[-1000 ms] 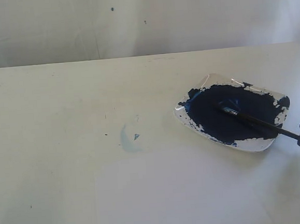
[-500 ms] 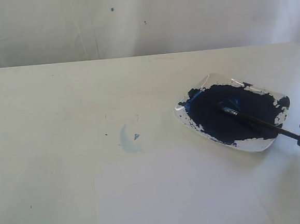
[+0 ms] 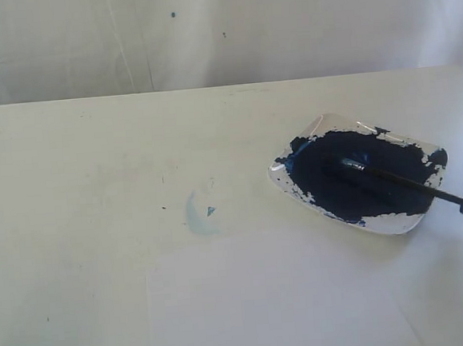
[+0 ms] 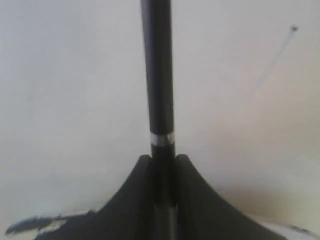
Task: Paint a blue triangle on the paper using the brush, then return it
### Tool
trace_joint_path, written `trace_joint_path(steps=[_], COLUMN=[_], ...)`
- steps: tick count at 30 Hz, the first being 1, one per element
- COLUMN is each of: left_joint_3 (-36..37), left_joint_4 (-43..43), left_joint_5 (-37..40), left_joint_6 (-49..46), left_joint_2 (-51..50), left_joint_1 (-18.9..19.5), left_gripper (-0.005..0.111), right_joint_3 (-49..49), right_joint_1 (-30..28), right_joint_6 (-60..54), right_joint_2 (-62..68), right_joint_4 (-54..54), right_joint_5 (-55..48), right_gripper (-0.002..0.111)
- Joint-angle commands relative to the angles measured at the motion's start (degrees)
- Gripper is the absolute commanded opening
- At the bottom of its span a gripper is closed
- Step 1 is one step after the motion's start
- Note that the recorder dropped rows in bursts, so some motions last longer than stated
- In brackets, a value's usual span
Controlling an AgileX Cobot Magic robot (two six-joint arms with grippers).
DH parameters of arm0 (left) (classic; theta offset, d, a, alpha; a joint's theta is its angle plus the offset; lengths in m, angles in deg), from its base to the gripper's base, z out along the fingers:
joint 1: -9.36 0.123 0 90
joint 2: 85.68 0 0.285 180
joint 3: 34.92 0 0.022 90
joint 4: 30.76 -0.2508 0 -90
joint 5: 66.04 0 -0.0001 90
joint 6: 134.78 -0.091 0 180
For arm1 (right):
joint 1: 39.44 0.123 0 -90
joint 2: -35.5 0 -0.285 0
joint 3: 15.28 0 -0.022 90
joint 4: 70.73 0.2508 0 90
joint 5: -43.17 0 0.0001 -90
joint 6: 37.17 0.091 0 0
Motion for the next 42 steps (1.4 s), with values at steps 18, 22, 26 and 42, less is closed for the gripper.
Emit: trace_joint_path(steps=[18,22,26,42], left_joint_3=[0.2,0.2,0.2,0.2], left_joint_4=[0.3,0.3,0.3,0.3], left_joint_5=[-0.2,-0.2,-0.2,-0.2], left_joint_6=[-0.1,-0.1,-0.1,-0.1], left_joint_2=[0.3,0.3,0.3,0.3], left_joint_1=[0.1,0.1,0.1,0.1], left_gripper=[0.0,0.0,0.0,0.0], right_joint_3=[-0.3,-0.3,-0.3,-0.3], right_joint_1=[-0.4,-0.4,-0.1,-0.1], right_joint_6=[-27.9,-37.0,-38.2,-38.2], right_joint_2=[-11.6,-12.8,-13.8,-14.5], right_joint_4=[-31.2,-39.9,-47.8,-81.1], right_joint_5=[43.9,58.3,70.5,84.5], right_gripper=[0.0,0.0,0.0,0.0])
